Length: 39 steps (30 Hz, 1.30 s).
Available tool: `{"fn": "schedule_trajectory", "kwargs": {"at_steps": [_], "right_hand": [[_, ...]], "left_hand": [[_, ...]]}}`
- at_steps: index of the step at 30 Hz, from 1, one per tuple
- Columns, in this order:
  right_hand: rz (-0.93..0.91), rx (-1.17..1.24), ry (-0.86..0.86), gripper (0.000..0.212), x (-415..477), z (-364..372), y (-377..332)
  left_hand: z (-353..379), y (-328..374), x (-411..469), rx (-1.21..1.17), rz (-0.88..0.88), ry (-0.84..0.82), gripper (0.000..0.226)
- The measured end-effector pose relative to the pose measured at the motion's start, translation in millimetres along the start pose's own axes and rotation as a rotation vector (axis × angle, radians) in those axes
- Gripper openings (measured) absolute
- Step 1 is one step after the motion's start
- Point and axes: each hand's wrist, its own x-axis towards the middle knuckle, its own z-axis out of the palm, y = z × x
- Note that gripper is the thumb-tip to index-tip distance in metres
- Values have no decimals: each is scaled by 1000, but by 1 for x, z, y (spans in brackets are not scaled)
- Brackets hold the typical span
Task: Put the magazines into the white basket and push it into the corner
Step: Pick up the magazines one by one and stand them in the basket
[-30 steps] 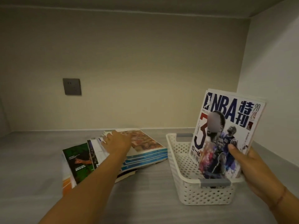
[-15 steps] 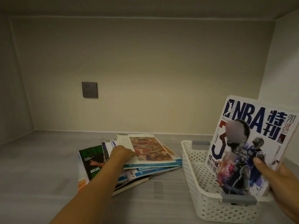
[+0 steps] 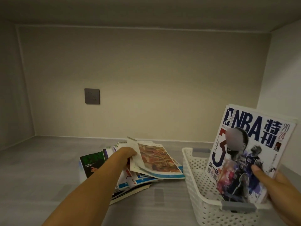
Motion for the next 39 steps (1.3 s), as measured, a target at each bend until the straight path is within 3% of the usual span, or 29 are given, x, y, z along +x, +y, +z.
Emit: {"fn": "schedule_trajectory", "kwargs": {"at_steps": [5,8,11,14,16,22,29,36,39], "right_hand": [[4,10,-1,52,2,0,1],[-1,7,-2,54,0,2,1],[-19,6,2,44,-3,3,-1],[-34,-6,-8,36,-7,6,-4],[-49,-10,-13,32,-10,8,-7],[-70,-41,-25,35,-16,13,-14],[-74,-32,-36,30,-21,16,-21],[-95,-68,-49,31,-21,14,-18],[-106,-79,-61,28,-18,12,-16]], "left_hand": [[-7,-5,-2,-5,51,-9,16],[-3,-8,-10,-140,249,45,23],[7,-10,-26,-61,460,197,32],[17,-11,-50,89,733,368,24],[26,-9,-70,68,892,445,23],[64,23,-125,-172,1157,483,21],[121,28,-146,-186,1161,464,22],[161,-19,-140,27,1078,481,29],[163,-24,-145,147,1073,386,20]]}}
